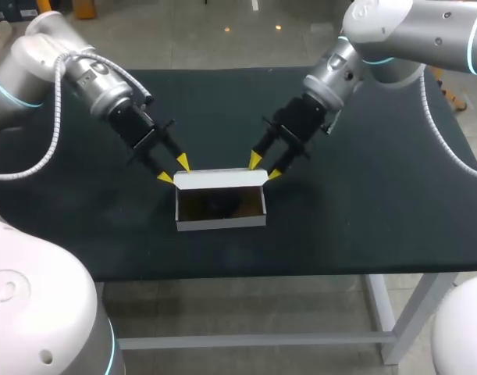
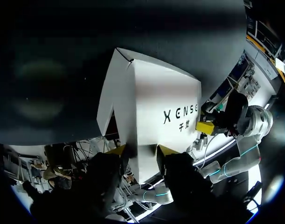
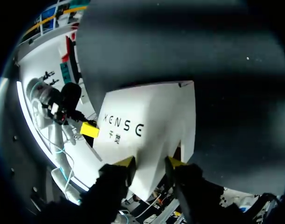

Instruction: Assemble the packaging by folding the flat box into shape, placing the metal phone stand inside, and closing the box properly

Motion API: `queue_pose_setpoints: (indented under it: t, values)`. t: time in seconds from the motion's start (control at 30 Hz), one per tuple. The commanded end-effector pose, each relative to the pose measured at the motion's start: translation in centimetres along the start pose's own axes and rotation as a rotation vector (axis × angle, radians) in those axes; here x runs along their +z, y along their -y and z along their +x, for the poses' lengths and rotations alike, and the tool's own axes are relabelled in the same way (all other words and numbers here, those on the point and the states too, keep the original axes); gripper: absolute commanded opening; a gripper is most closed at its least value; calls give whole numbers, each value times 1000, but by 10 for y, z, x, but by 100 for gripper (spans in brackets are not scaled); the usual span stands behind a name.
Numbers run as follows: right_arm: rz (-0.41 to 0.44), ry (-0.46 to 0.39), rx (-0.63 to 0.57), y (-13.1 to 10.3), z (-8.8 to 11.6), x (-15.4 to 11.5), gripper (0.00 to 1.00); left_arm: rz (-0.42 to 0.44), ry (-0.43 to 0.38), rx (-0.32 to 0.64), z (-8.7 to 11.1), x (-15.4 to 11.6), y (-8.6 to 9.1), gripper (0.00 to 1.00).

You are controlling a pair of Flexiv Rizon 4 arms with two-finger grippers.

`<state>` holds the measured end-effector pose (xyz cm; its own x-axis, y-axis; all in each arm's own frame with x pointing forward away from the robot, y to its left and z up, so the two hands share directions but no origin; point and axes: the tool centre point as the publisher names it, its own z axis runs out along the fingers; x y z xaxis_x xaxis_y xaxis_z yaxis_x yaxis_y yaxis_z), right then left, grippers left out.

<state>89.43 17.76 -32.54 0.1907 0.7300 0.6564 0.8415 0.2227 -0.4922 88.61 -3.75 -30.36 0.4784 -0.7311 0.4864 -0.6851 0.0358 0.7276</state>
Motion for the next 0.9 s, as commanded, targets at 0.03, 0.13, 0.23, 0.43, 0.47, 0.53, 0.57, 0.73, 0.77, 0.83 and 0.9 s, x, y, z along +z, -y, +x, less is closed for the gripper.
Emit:
queue_pose_setpoints:
  t: [0.03,0.13,0.23,0.43,0.47,0.53,0.57,0.73,0.77,0.83,0.9]
  values:
    - [23,3,0,-4,8,1,46,-14,1,-4,5,-1,5,42]
    - [28,3,2,-6,9,0,46,-17,-1,-7,6,-2,4,42]
    - [31,2,3,-6,10,0,45,-19,-3,-10,6,-3,4,42]
    - [35,2,5,-8,12,0,45,-21,-13,-21,7,-5,5,41]
    - [36,2,6,-8,12,0,46,-21,-20,-23,8,-6,5,41]
    - [37,3,7,-9,13,0,46,-20,-27,-25,8,-7,6,41]
    - [38,2,8,-9,13,0,46,-22,-31,-25,9,-7,7,42]
    - [44,3,11,-12,14,1,46,-27,-36,-27,11,-7,9,42]
    - [45,3,12,-13,14,1,46,-28,-38,-27,12,-6,10,41]
    - [47,2,14,-14,14,1,46,-28,-43,-31,12,-6,10,41]
    - [48,2,15,-14,14,1,45,-27,-53,-32,13,-6,11,41]
